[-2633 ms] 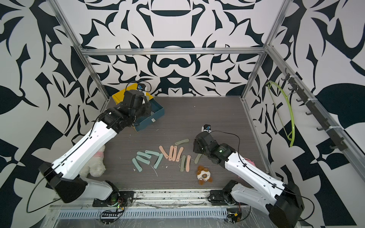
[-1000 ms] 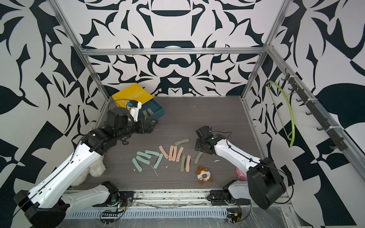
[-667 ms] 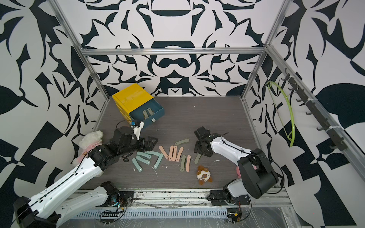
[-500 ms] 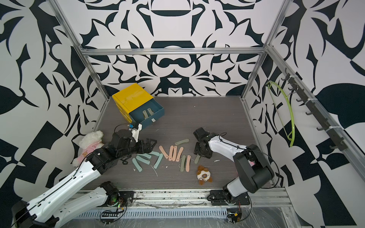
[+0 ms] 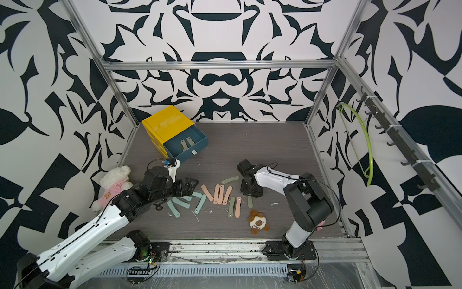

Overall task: Place the fruit knives into the drawer by color
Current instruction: Pick up the fruit knife from the center of the board.

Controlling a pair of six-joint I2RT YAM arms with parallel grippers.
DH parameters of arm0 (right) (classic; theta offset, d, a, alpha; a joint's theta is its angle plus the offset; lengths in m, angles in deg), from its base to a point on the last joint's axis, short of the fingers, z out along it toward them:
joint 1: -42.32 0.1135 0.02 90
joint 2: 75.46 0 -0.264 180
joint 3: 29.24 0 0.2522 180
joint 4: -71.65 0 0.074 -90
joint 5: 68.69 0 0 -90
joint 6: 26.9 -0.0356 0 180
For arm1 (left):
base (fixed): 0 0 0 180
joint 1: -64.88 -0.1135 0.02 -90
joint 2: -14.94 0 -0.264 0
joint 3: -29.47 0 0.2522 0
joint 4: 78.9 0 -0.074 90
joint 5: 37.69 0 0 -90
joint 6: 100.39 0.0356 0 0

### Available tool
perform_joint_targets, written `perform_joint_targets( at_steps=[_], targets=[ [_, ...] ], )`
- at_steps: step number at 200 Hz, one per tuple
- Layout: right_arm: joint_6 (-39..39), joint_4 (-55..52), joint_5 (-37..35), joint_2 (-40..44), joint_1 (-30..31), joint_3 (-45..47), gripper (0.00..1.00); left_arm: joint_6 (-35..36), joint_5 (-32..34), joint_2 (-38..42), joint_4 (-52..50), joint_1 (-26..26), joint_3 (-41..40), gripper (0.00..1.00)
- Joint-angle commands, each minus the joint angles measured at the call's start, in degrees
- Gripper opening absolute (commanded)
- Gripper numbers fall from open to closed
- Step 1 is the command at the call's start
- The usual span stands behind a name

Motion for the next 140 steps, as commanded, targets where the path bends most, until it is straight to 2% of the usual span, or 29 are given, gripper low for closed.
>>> perform_joint_targets(
  at_steps=[1, 46, 75, 140],
  targets=[
    [0.42, 0.27, 0.53, -2.37, 0.8, -0.49, 0.27, -0.37, 0.24, 0.41, 0.94, 0.14, -1.22, 0.99],
    [1.65, 0.79, -0.93, -2.6, 1.06, -0.91, 0.16, -0.55, 0.4, 0.39, 0.5, 0.13, -1.49, 0.99],
    [3.41, 3.04, -2.01, 0.05, 1.48, -0.75, 0.09, -0.59, 0.5, 0.2, 0.5, 0.13, -1.64, 0.99],
    [10.26, 7.35, -6.23, 12.21, 2.29, -2.01, 0.06, -1.15, 1.67, 0.72, 1.03, 0.13, -3.4, 0.99]
  ],
)
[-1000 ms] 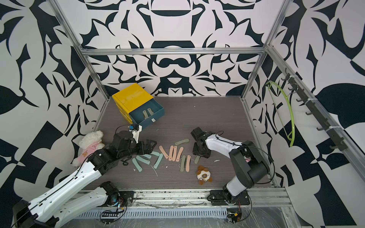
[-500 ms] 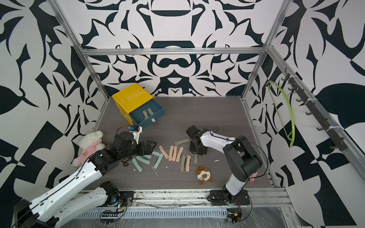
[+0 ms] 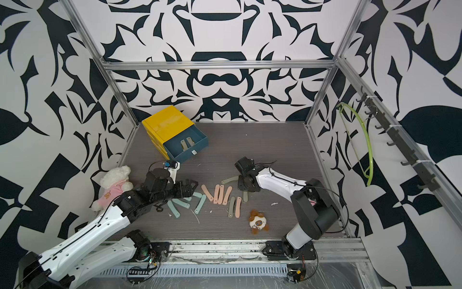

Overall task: Place the fruit knives into the drawer by color
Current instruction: Pick up the fruit knife from the center of the board, then place the fruit knife in the drawer.

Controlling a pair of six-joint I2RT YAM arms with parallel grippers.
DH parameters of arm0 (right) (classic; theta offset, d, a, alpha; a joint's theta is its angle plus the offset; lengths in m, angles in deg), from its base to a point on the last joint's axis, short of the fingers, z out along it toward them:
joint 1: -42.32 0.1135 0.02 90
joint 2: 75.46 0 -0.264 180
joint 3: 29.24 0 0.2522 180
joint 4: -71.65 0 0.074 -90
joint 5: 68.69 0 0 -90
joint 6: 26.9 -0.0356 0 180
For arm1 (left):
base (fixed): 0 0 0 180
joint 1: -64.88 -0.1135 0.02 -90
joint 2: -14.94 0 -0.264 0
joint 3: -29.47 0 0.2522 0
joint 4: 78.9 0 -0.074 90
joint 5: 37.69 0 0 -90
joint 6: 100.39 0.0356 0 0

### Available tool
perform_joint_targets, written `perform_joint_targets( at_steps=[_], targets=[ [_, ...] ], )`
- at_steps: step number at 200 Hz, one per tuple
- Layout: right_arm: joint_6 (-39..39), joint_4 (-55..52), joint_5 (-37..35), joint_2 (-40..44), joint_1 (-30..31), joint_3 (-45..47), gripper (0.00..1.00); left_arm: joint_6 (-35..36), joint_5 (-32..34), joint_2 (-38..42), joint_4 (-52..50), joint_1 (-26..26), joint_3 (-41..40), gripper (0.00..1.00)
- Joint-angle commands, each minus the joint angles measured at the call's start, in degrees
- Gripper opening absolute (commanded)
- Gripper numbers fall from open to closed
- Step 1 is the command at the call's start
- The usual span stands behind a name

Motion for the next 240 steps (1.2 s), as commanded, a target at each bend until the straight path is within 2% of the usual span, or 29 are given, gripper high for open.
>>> perform_joint_targets(
  at_steps=[1, 38, 69, 122, 158, 182, 204, 240],
  targets=[
    [4.08, 2.43, -3.08, 5.09, 0.61, -1.72, 0.06, -0.44, 1.01, 0.69, 0.37, 0.13, -1.3, 0.99],
    [7.84, 4.03, -3.97, 10.43, 2.86, -7.13, 0.06, -1.12, 1.56, 1.11, 0.81, 0.13, -3.05, 0.99],
    [10.78, 6.28, -3.61, 8.99, 6.84, -17.2, 0.06, -2.32, 1.83, 1.81, 1.31, 0.13, -4.89, 0.99],
    [11.95, 12.8, 3.08, -6.06, 9.71, -40.09, 0.06, -3.78, 1.83, 3.02, 1.1, 0.13, -6.07, 0.99],
    [10.97, 13.09, 6.17, -19.71, 9.73, -57.16, 0.06, -4.05, 1.92, 4.11, -0.36, 0.13, -5.83, 0.99],
    [10.35, 9.6, 6.6, -27.56, 8.96, -67.51, 0.07, -4.13, 2.02, 4.86, -1.29, 0.13, -5.72, 0.99],
    [8.5, 7.79, 7.83, -32.08, 7.85, -71.84, 0.07, -4.13, 2.09, 5.26, -1.78, 0.13, -5.72, 0.99],
    [6.13, 7.58, 9.91, -35.04, 6.49, -72.4, 0.1, -4.09, 2.01, 5.44, -1.98, 0.13, -5.54, 0.99]
  ],
)
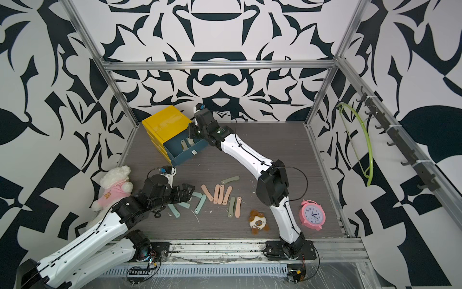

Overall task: Place the fruit knives into the drawer by color
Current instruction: Place the fruit knife in the drawer.

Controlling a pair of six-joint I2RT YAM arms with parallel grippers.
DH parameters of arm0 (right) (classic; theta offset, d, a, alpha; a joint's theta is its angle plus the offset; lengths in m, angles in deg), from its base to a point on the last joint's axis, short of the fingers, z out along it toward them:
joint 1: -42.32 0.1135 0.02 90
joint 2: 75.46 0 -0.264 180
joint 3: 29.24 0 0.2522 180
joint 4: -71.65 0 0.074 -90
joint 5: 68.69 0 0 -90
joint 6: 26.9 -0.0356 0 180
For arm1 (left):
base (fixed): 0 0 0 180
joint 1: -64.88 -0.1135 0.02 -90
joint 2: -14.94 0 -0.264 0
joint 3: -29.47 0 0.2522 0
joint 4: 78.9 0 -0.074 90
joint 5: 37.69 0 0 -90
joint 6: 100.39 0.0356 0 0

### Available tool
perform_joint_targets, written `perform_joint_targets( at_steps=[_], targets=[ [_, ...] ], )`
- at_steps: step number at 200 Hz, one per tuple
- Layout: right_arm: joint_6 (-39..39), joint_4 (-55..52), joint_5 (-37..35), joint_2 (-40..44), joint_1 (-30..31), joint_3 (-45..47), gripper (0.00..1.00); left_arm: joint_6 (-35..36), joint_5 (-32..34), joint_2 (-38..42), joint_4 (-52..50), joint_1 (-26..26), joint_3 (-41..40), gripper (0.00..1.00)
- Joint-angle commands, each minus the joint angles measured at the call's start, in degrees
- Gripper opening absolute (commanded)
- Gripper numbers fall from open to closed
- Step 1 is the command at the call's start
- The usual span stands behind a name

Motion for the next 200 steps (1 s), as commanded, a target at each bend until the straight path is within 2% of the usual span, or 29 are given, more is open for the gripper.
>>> perform_joint_targets(
  at_steps=[1, 31, 79, 110, 153, 200],
  targets=[
    [-2.12, -0.18, 1.97, 1.01, -0.92, -3.12, 0.1, -0.09, 0.32, 0.67, -1.55, 0.05, 0.12, 0.99],
    [-2.29, -0.32, 3.07, 0.68, -1.37, -4.42, 0.17, -0.07, 0.23, 1.15, -1.77, 0.05, 0.21, 0.99],
    [-2.31, -1.26, 6.34, 1.16, -1.8, -6.42, 0.35, -0.02, 0.3, 1.75, -2.36, 0.05, 0.63, 0.99],
    [-2.45, -2.67, 6.66, 1.07, -1.72, -6.92, 0.41, 0.45, 0.45, 1.43, -2.58, 0.05, 1.07, 0.99],
    [-1.31, -1.4, 7.02, 3.26, -1.77, -6.96, 0.48, 1.15, -0.19, 1.07, -3.09, 0.05, 2.79, 0.99],
    [-0.27, -1.83, 5.43, 10.34, -2.1, -1.11, 0.49, 3.02, -1.05, -0.52, -3.62, 0.05, 6.65, 0.99]
  ],
)
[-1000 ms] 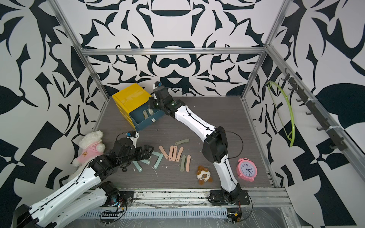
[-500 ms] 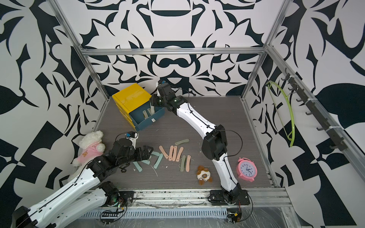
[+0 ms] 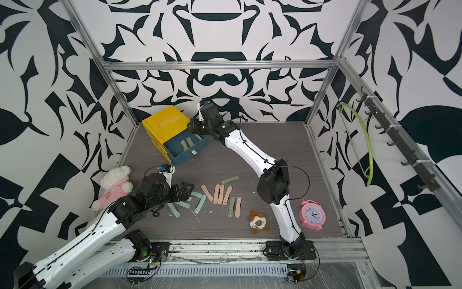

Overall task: Place the fruit knives into the drawer by color
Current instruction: Place the fruit knife in the drawer, then pick up the fruit knife from the center of the board.

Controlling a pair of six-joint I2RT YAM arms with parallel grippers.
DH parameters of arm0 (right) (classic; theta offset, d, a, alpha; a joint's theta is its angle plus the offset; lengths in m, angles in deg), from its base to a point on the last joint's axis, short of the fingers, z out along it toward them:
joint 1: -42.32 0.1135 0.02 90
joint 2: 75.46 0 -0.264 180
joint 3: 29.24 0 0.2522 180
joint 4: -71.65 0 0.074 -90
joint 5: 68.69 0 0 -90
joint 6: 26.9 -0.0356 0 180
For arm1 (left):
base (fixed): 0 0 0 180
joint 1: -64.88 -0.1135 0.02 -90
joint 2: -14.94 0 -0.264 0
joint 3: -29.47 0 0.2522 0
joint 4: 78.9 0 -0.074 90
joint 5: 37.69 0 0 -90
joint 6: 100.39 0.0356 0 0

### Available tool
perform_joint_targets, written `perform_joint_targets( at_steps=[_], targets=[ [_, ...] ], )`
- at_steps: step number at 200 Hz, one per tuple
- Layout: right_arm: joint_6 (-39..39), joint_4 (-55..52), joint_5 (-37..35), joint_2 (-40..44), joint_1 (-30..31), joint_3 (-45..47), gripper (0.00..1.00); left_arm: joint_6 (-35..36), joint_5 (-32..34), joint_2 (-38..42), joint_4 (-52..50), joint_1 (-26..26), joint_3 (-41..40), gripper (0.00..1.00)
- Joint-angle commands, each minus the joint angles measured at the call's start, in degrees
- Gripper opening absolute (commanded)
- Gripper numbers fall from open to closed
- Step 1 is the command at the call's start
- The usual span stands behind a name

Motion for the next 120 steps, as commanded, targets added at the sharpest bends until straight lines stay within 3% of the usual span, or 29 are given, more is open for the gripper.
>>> perform_joint_targets(
  at_steps=[1, 30, 62, 83, 120],
  targets=[
    [1.16, 1.11, -0.67, 8.59, -0.21, 2.11, 0.49, 1.94, -1.02, -0.98, -1.24, 0.05, 3.21, 0.99],
    [0.36, 0.9, -1.4, 15.95, -0.87, 12.25, 0.48, 3.44, -4.13, -4.29, 0.19, 0.18, 6.14, 0.99],
    [-1.02, 4.79, -4.4, 29.87, -2.24, 33.21, 0.48, 5.67, -4.52, -10.39, 2.68, 4.33, 9.5, 0.99],
    [-2.81, 5.27, -6.31, 39.18, -4.06, 46.48, 0.48, 7.14, -3.54, -17.85, 2.77, 8.27, 12.61, 0.99],
    [-4.54, -1.85, -12.6, 51.71, -4.59, 62.39, 0.48, 8.59, -6.12, -31.46, 2.62, 10.75, 16.77, 1.0]
  ],
)
